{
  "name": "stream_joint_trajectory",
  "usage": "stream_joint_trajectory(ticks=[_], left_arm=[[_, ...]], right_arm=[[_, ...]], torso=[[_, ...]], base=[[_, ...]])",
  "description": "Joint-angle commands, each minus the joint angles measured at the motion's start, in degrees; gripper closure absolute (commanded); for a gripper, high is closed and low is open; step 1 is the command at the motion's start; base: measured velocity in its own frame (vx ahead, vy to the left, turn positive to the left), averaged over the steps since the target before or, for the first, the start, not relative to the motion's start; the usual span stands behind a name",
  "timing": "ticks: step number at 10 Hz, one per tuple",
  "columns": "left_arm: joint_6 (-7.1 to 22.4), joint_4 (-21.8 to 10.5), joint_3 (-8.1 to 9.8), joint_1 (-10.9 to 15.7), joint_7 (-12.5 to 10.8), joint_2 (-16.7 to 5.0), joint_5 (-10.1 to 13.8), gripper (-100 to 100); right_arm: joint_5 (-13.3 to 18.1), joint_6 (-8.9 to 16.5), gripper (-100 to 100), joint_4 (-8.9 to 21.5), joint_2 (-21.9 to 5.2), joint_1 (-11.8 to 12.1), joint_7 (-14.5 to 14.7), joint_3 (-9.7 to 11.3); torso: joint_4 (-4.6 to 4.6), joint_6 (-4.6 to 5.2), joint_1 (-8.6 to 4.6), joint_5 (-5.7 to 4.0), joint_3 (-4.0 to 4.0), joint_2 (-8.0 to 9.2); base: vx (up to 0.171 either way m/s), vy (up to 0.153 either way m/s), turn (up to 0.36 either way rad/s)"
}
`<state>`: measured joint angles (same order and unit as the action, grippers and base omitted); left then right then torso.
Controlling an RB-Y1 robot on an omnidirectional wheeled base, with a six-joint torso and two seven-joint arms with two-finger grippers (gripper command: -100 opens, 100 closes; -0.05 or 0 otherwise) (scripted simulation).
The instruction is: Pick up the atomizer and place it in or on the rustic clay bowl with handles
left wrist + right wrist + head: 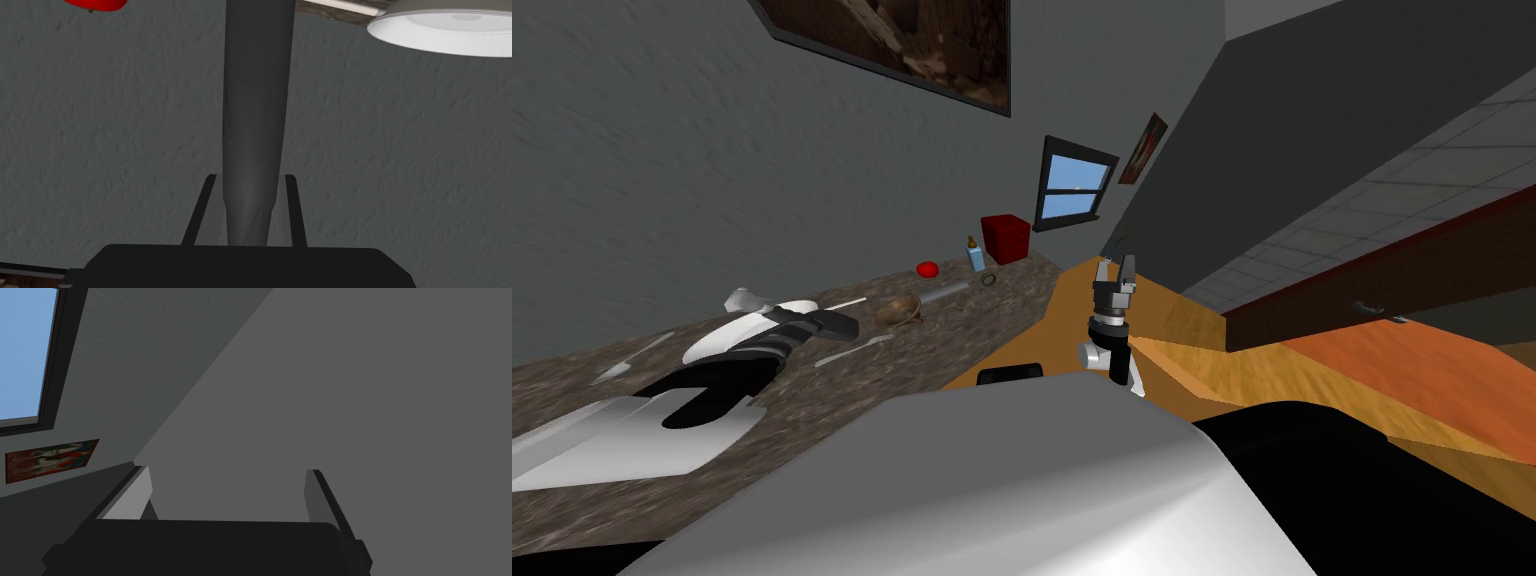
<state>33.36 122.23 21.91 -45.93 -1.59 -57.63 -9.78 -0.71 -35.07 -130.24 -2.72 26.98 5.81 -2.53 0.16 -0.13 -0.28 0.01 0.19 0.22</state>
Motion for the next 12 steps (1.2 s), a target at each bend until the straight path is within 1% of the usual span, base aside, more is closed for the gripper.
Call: stream_joint_trajectory(ticks=[1,4,7,11,12], left_arm=[[1.38,2.18,1.04,-0.69,-1.18,-1.00,0.61,100],[4.13,6.36,3.13,-2.40,-2.47,-3.09,2.23,100],[7.00,10.27,5.31,-4.42,-2.82,-5.54,4.43,100],[10.57,14.75,8.08,-7.26,-1.98,-8.93,7.91,100],[12.12,16.51,9.31,-8.62,-1.07,-10.54,9.75,100]], right_arm=[[0.00,0.00,0,0.00,0.00,0.00,0.00,0.00],[0.00,0.00,0,0.00,0.00,0.00,0.00,0.00],[0.00,0.00,0,0.00,0.00,0.00,0.00,0.00],[0.00,0.00,0,0.00,0.00,0.00,0.00,0.00],[0.00,0.00,0,0.00,0.00,0.00,0.00,0.00]], torso=[[0.00,0.00,0.00,0.00,0.00,0.00],[-0.03,-0.01,0.02,-0.02,-0.07,-0.11],[-0.07,0.03,0.01,-0.03,-0.14,-0.22],[-0.12,0.13,0.00,-0.06,-0.25,-0.40],[-0.13,0.15,-0.01,-0.07,-0.26,-0.40]], base=[[0.013,-0.047,0.110],[0.026,-0.038,0.096],[0.042,-0.034,0.061],[0.065,-0.028,0.037],[0.088,-0.014,0.011]])
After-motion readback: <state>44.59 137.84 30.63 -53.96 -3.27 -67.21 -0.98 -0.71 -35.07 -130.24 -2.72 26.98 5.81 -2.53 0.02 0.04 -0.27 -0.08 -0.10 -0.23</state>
